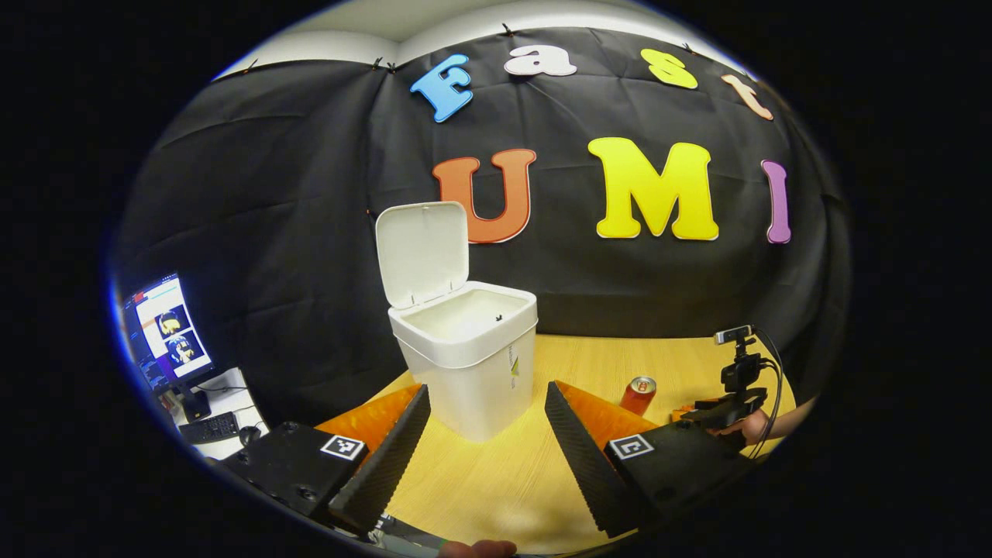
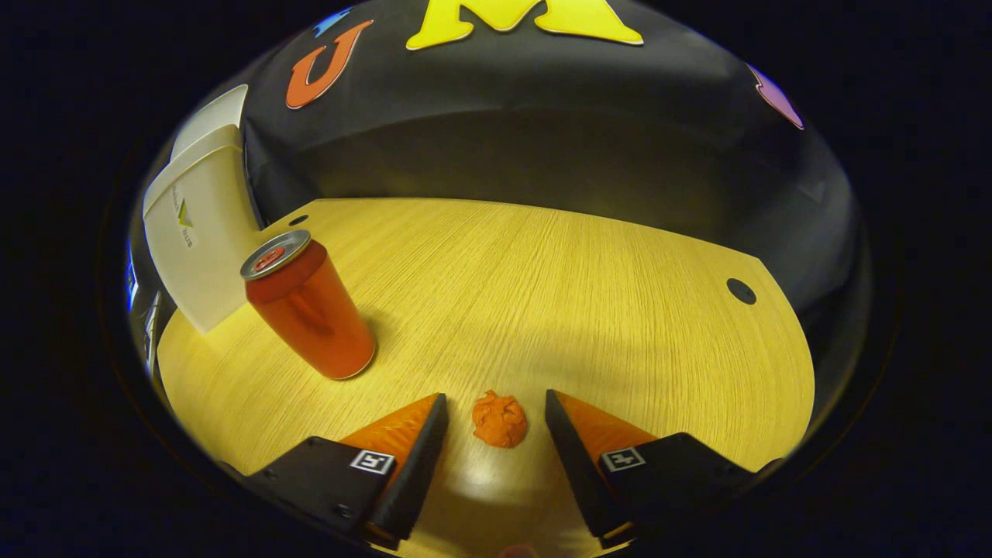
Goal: Press the lid of the desktop garbage bin to open it, pick up the crumpled paper on the desktop and throw it into the bin, then pick up the pop can on the desktop and drop it into the bin, and finally close the garbage bin lid.
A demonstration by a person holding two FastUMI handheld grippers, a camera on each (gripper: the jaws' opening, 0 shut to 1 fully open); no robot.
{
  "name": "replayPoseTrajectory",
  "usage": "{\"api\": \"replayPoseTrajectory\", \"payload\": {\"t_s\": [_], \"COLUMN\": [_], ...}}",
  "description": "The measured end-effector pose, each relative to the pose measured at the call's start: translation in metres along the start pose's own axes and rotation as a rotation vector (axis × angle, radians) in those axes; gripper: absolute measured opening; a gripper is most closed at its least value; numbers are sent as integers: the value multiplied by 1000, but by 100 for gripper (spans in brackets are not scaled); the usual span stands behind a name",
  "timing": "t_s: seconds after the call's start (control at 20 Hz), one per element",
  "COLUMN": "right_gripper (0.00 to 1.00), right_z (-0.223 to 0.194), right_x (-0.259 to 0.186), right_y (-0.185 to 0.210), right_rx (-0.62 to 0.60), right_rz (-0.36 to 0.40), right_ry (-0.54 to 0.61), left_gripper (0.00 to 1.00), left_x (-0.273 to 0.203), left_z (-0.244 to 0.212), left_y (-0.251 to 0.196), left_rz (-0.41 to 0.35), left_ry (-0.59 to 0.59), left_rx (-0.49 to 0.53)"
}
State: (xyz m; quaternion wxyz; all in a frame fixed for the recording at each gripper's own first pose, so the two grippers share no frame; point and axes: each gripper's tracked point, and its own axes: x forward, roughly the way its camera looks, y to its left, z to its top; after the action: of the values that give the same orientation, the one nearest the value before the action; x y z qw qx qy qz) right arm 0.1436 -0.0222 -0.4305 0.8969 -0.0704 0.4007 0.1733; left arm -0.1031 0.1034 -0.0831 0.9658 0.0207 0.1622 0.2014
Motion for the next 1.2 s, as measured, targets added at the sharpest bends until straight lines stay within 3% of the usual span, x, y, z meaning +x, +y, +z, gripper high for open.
{"api": "replayPoseTrajectory", "payload": {"t_s": [0.15,0.25,0.3,0.45,0.5,0.9,1.2], "right_gripper": [51,48,23,23,12,12,12], "right_z": [-7,-6,-8,-6,-8,42,98], "right_x": [-3,-4,-3,-5,-11,-97,-170], "right_y": [2,1,1,-1,1,22,61], "right_rx": [-21,-12,-10,1,11,48,-9], "right_rz": [3,-16,-20,-45,-40,-2,32], "right_ry": [23,28,34,41,50,-72,-198], "left_gripper": [99,98,99,98,99,99,99], "left_x": [1,0,-2,-4,-5,4,18], "left_z": [-2,-3,-2,0,0,6,10], "left_y": [-1,0,1,6,8,0,-9], "left_rz": [-11,-17,-18,-16,-16,-94,-175], "left_ry": [6,11,10,0,-1,-42,-72], "left_rx": [2,6,11,22,25,-8,-27]}}
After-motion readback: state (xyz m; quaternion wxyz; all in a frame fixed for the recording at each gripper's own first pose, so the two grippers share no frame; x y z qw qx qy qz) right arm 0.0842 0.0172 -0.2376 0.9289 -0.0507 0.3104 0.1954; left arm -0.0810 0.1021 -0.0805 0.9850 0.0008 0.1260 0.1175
